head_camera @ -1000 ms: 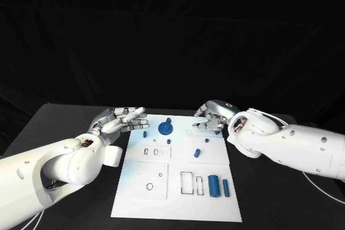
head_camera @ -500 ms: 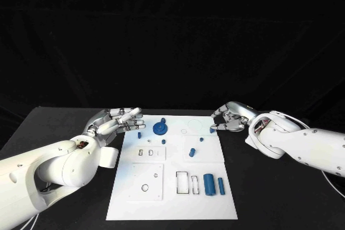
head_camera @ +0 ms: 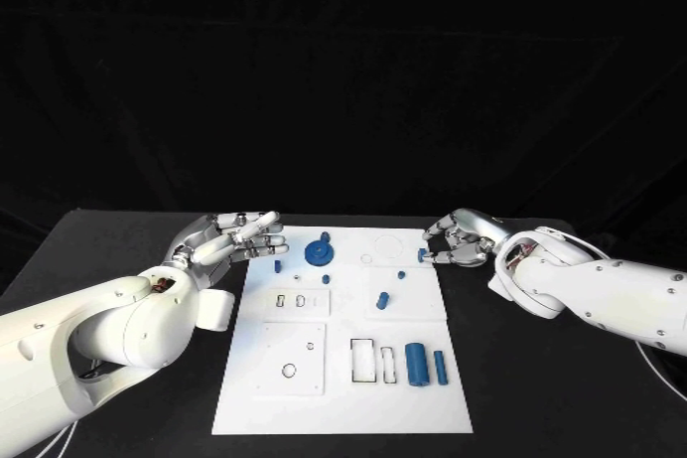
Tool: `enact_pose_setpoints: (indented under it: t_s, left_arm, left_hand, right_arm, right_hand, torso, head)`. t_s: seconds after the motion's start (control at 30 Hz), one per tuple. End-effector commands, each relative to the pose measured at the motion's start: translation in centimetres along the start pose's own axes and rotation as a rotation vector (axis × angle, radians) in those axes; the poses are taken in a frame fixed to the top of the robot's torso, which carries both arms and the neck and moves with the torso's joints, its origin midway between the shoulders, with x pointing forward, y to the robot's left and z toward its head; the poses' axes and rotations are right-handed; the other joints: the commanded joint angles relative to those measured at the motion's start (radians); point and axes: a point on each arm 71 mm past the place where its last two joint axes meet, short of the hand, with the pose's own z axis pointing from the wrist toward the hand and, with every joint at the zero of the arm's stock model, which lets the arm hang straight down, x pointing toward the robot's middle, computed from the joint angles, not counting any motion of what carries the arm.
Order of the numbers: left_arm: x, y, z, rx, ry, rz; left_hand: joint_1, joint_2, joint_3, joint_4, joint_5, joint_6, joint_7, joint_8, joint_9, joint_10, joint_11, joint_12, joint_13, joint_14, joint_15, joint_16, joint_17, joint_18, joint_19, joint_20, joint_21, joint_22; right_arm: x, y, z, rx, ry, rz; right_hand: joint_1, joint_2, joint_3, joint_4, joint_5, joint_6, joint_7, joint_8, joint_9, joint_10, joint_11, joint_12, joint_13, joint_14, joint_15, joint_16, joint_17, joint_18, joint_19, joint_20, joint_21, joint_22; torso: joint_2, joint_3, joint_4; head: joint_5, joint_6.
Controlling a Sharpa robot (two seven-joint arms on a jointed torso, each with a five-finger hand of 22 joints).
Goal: Assemble the parts on the task board
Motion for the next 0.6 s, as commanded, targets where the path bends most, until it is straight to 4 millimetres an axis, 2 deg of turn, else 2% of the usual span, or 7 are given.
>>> enact_pose_setpoints:
  t_s: [0.03, 0.3, 0.6]
  left_arm:
    - [0.2, -0.1, 0.0, 0.008, 0.021, -0.003]
    - [0.2, -0.1, 0.0, 0.008, 0.020, -0.003]
    - [0.2, -0.1, 0.1, 0.008, 0.020, -0.001]
  left_hand:
    - [0.008, 0.000, 0.002, -0.006, 0.003, -0.002, 0.007, -0.004, -0.002, 0.000, 0.004, -0.002, -0.001, 0.003, 0.004, -0.003, 0.001, 0.005, 0.007, 0.002, 0.000, -0.001]
    - [0.009, 0.000, 0.002, -0.008, 0.003, -0.001, 0.006, -0.005, -0.001, 0.001, 0.004, -0.003, -0.001, 0.003, 0.004, -0.005, 0.002, 0.005, 0.007, 0.001, 0.000, -0.002]
    - [0.009, 0.000, 0.002, -0.008, 0.003, -0.001, 0.006, -0.005, -0.001, 0.001, 0.004, -0.003, -0.001, 0.003, 0.004, -0.005, 0.002, 0.005, 0.007, 0.001, 0.000, -0.002]
  right_arm:
    - [0.6, -0.1, 0.1, -0.006, 0.038, 0.007]
    - [1.4, -0.1, 0.4, -0.004, 0.056, 0.010]
    - [2.0, -0.1, 0.6, -0.004, 0.073, 0.011]
  right_hand:
    - [0.013, 0.001, 0.000, -0.007, 0.005, 0.000, -0.001, -0.005, 0.000, -0.005, 0.002, -0.002, 0.001, 0.076, -0.002, -0.002, 0.141, -0.006, 0.084, -0.004, -0.004, 0.240]
    - [0.021, 0.010, 0.008, -0.010, 0.007, 0.011, -0.003, -0.002, 0.003, 0.000, 0.001, 0.002, 0.006, 0.077, -0.003, -0.001, 0.142, -0.007, 0.085, -0.004, -0.003, 0.241]
    - [0.031, 0.027, 0.026, -0.015, 0.006, 0.053, -0.013, 0.014, 0.011, 0.011, -0.008, 0.012, 0.017, 0.077, -0.010, 0.000, 0.144, -0.007, 0.086, -0.009, -0.003, 0.243]
  torso:
    - [-0.001, 0.0003, 0.0013]
    - [-0.001, 0.0001, -0.0001]
    - [-0.001, 0.0005, -0.0003]
  head:
    - [0.001, -0.003]
    - [0.003, -0.005]
    - [0.006, -0.009]
